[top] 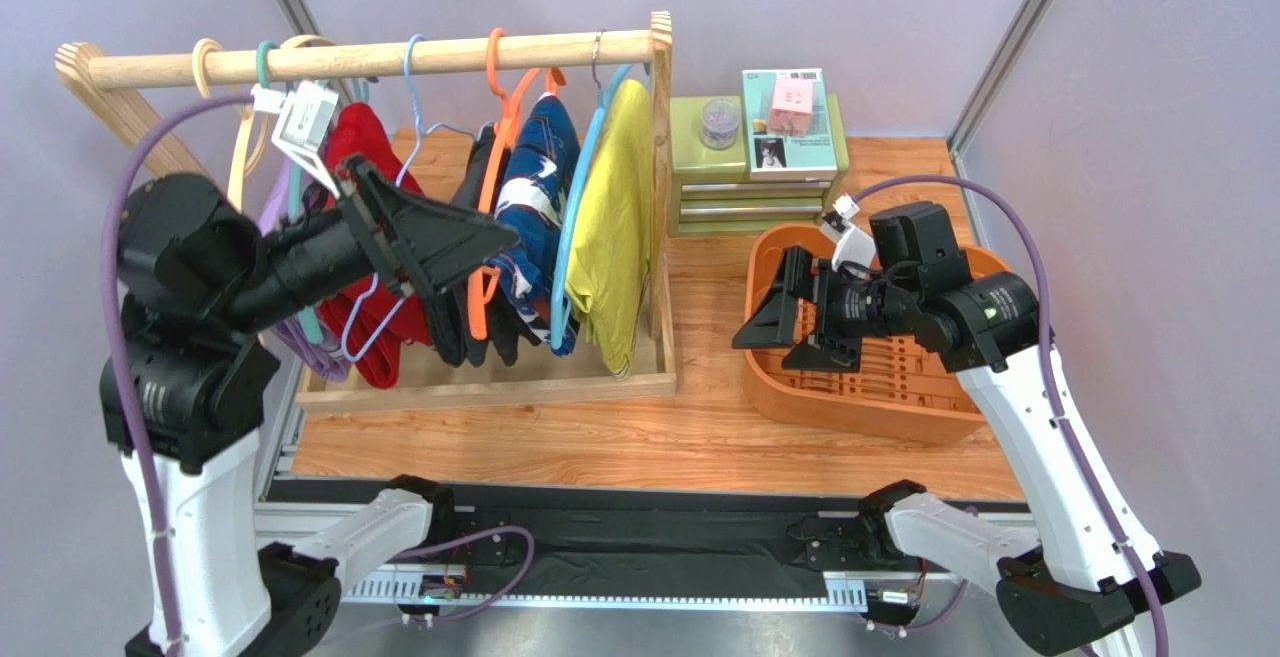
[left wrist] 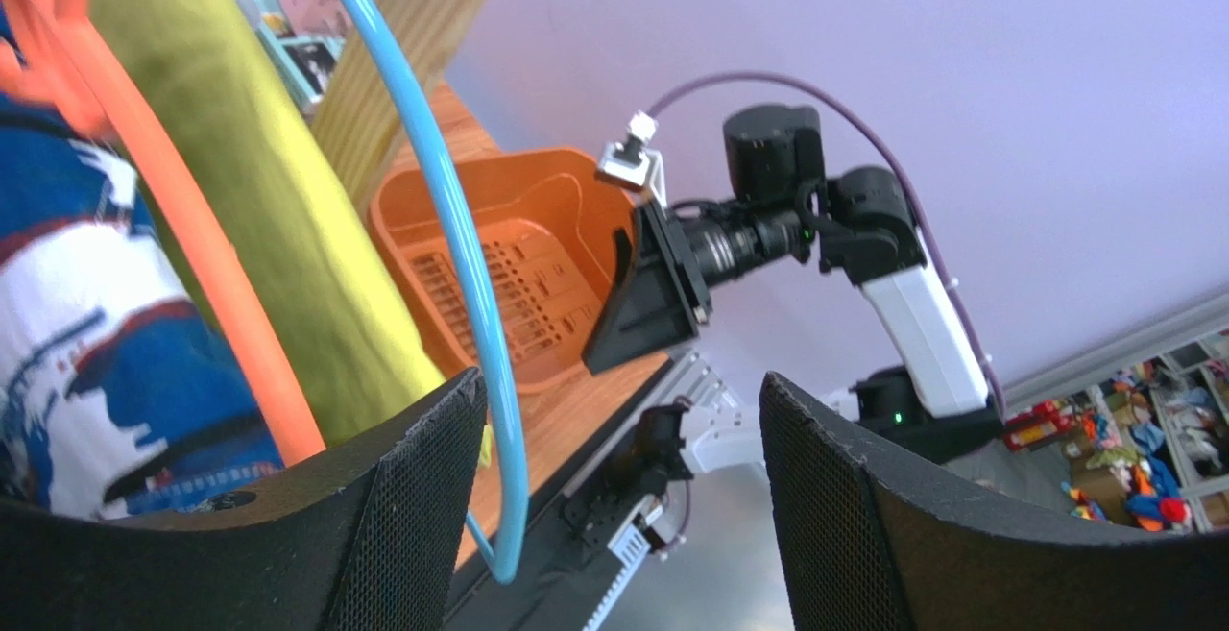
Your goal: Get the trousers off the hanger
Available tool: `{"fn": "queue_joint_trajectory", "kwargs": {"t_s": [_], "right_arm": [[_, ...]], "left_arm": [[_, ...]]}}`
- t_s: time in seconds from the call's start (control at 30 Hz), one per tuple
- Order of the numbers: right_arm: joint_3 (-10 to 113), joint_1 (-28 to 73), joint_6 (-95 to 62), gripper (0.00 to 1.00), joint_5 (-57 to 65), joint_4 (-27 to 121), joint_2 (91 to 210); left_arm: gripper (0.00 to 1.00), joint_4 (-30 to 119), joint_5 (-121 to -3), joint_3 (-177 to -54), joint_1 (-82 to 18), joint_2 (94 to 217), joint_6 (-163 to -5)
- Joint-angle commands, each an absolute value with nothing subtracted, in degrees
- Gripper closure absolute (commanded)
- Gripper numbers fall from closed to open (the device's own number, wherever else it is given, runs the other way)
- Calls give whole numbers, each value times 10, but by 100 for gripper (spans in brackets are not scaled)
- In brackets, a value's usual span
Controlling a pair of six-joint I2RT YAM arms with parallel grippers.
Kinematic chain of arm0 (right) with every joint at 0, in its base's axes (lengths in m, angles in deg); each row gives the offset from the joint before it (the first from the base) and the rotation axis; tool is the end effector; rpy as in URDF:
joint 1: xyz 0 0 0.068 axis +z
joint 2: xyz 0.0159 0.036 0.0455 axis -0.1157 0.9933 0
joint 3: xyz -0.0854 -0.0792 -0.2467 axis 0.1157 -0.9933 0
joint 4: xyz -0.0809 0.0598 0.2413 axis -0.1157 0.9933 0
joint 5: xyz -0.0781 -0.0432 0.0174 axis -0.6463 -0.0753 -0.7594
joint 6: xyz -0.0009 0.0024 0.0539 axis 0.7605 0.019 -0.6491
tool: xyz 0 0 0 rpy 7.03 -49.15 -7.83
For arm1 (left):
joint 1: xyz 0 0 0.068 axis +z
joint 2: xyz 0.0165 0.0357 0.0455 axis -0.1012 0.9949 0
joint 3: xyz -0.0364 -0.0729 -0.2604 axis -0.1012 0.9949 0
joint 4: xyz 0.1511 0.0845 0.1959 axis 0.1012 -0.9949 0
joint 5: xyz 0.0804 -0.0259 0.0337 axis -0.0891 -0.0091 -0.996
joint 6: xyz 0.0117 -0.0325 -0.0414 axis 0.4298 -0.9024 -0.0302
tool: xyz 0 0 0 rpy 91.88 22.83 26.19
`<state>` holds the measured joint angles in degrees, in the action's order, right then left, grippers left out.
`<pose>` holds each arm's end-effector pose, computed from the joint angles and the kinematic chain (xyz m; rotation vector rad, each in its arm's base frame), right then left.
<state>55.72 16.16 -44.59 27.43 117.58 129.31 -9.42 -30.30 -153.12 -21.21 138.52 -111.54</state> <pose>0.1439 0.0807 0.3991 0.0280 2.6226 1.0803 0.0767 -0.0450 0.5672 0.2380 1.7092 -1.2721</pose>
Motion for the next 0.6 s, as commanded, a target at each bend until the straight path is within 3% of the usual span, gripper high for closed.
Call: {"fn": "queue_joint_trajectory", "kwargs": {"t_s": [0.0,0.17,0.3,0.57], "right_arm": [[553,162,-453,1,314,1191,1287],[562,162,-450,1,297,1193,1289],[578,162,-455,1,288,1183,1287],[590,162,-470,1,275,1181,1272]], "left_arm": [[25,-67,-319,-1581,-213,1430,-1111],[26,-30,-353,-1566,-225,1460,-1104],[27,-12,-398,-1564,-292,1483,-1094],[36,-30,-578,-1538,-353,1490,-1087]]}}
